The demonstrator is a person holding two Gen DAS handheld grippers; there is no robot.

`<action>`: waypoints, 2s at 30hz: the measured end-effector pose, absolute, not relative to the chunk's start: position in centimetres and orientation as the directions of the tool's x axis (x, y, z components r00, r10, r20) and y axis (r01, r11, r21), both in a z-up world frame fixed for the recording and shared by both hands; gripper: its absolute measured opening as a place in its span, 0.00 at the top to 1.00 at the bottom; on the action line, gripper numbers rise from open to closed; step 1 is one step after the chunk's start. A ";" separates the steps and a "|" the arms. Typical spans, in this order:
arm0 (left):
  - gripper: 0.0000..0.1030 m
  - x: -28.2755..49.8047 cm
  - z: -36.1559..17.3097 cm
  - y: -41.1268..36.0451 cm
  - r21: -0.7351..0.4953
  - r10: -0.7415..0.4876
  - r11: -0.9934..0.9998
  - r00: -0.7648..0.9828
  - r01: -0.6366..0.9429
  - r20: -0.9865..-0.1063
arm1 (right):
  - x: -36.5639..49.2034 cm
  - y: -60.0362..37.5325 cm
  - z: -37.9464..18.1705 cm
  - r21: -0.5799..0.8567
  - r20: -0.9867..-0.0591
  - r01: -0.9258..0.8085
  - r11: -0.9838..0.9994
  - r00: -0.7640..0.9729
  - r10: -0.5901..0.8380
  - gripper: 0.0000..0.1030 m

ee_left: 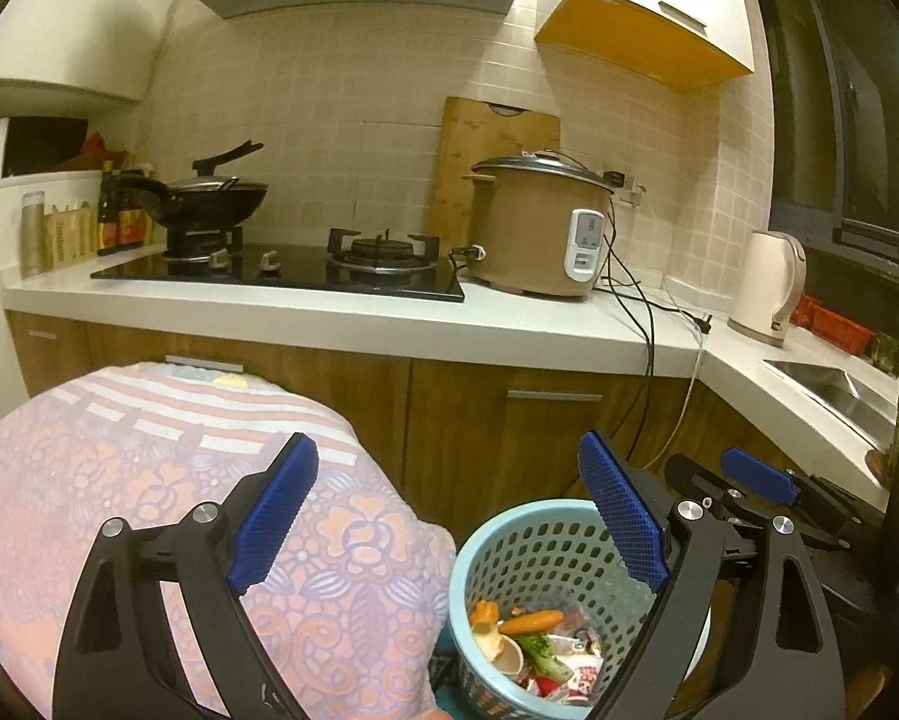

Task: Collect trash

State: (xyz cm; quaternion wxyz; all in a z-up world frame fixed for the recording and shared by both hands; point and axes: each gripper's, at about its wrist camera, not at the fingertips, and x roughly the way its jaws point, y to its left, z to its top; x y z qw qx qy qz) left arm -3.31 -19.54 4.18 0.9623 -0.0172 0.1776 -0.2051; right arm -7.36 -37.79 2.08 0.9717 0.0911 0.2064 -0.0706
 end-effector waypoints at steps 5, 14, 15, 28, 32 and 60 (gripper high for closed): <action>0.16 -3.2 3.9 -19.4 -0.098 -0.389 0.920 0.856 0.379 -0.340 | -7.1 -37.7 1.8 0.146 -0.424 0.181 0.973 0.900 -0.103 0.48; 0.16 -2.7 3.6 -19.0 -0.092 -0.377 0.925 0.855 0.370 -0.357 | -6.8 -37.4 2.0 0.127 -0.428 0.195 0.973 0.895 -0.123 0.48; 0.15 -2.7 3.6 -18.9 -0.094 -0.377 0.925 0.855 0.368 -0.357 | -6.9 -37.4 2.0 0.126 -0.428 0.196 0.972 0.895 -0.125 0.48; 0.15 -2.3 3.3 -18.5 -0.105 -0.371 0.928 0.853 0.358 -0.369 | -7.0 -37.3 2.0 0.122 -0.427 0.200 0.972 0.895 -0.130 0.48; 0.15 -2.2 3.3 -18.3 -0.111 -0.370 0.928 0.852 0.355 -0.371 | -6.9 -37.2 2.0 0.124 -0.430 0.200 0.972 0.894 -0.129 0.48; 0.15 -2.5 3.7 -18.1 -0.116 -0.373 0.927 0.851 0.357 -0.370 | -7.2 -36.6 2.2 0.129 -0.424 0.199 0.971 0.897 -0.127 0.48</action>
